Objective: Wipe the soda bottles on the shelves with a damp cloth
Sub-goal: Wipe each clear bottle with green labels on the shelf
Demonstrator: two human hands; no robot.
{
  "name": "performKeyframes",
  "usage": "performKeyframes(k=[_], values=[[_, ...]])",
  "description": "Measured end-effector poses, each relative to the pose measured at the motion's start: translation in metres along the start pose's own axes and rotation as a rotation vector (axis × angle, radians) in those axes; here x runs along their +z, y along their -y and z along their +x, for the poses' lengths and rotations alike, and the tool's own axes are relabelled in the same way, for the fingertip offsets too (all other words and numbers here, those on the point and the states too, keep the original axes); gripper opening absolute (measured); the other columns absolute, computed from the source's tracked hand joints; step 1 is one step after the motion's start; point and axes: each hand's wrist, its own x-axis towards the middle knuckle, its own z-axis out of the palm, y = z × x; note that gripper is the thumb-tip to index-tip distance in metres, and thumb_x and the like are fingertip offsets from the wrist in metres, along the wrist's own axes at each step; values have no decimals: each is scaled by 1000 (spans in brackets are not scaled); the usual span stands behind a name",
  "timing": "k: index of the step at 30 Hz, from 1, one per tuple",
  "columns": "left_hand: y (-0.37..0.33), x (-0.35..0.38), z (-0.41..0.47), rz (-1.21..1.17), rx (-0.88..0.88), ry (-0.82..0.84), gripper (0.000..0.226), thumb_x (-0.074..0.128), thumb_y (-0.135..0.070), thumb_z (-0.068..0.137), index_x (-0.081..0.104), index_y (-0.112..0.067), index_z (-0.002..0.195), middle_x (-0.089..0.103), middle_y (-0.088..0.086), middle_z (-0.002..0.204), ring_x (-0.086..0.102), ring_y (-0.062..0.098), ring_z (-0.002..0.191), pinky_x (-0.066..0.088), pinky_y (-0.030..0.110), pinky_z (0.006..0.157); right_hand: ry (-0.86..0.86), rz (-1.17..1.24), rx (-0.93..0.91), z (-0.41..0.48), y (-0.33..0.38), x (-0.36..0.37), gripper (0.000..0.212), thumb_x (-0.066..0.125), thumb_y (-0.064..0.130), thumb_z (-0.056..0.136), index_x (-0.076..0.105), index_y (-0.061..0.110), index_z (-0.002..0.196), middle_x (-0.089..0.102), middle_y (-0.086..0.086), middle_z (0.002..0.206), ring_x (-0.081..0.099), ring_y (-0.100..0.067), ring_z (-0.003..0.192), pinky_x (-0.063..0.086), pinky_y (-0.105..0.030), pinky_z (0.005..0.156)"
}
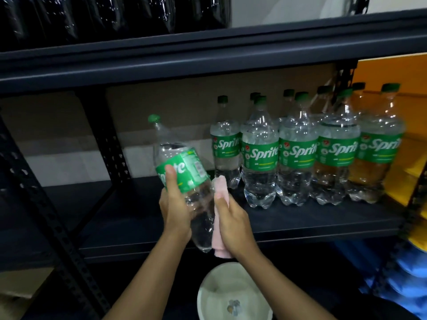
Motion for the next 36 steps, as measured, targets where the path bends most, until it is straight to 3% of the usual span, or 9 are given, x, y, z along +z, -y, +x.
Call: performKeyframes(k=[3,7,9,14,19,24,27,30,36], values=[[-22,4,-6,-150,-140,25,89,46,-89,86,72,-14,124,79,21,109,79,39,94,64,54,83,-137,50,-129,-22,6,-6,29,45,51,103,70,37,110,71,14,103,67,-5,98,51,-29,85],[-34,8,-15,-293,-362,120,102,49,-93,82,70,-7,131,74,24,122,73,42,114,58,58,99,-314,-71,-560,-39,16,-5,43,46,34,102,60,14,137,59,2,136,57,-18,126,45,-35,105],[-41,7,-25,-260,-422,222,105,55,-91,79,67,-4,136,70,26,130,69,42,120,54,58,104,-397,-135,-694,-34,26,-10,44,46,33,100,68,5,125,61,-3,124,60,-24,114,48,-38,97],[-54,10,-35,-252,-445,202,91,62,-83,83,69,-3,127,77,24,113,78,40,96,62,52,86,-475,131,-472,-25,71,-19,33,42,44,99,56,23,79,58,3,83,57,-16,79,48,-46,73],[-52,12,-39,-219,-477,217,91,55,-84,86,73,-3,123,78,22,110,79,36,90,65,47,78,-499,-136,-802,-45,57,-9,42,43,33,99,69,12,126,59,-6,125,55,-27,113,46,-39,97],[-46,9,-33,-97,-430,283,84,50,-80,93,72,-4,122,78,23,108,80,37,86,64,45,74,-547,141,-393,-35,72,-15,24,48,42,96,61,30,80,58,3,90,59,-21,87,49,-40,80],[-42,10,-28,-26,-379,266,96,70,-84,73,67,-10,135,76,21,119,77,41,104,60,58,93,-506,379,-130,-27,66,-22,23,52,34,97,71,25,87,72,5,89,68,-9,85,54,-31,77],[-31,12,-25,3,-269,99,106,88,-74,46,64,-14,130,79,17,113,79,36,95,62,61,88,-381,678,155,-15,51,-29,25,51,26,99,73,15,92,77,-3,88,74,-25,89,59,-36,77],[-4,12,-21,213,-119,-28,105,85,-84,53,52,-21,129,74,4,113,78,24,96,63,50,86,-183,1033,497,-8,11,-54,43,44,46,99,68,11,108,73,-16,90,67,-33,89,53,-41,87]])
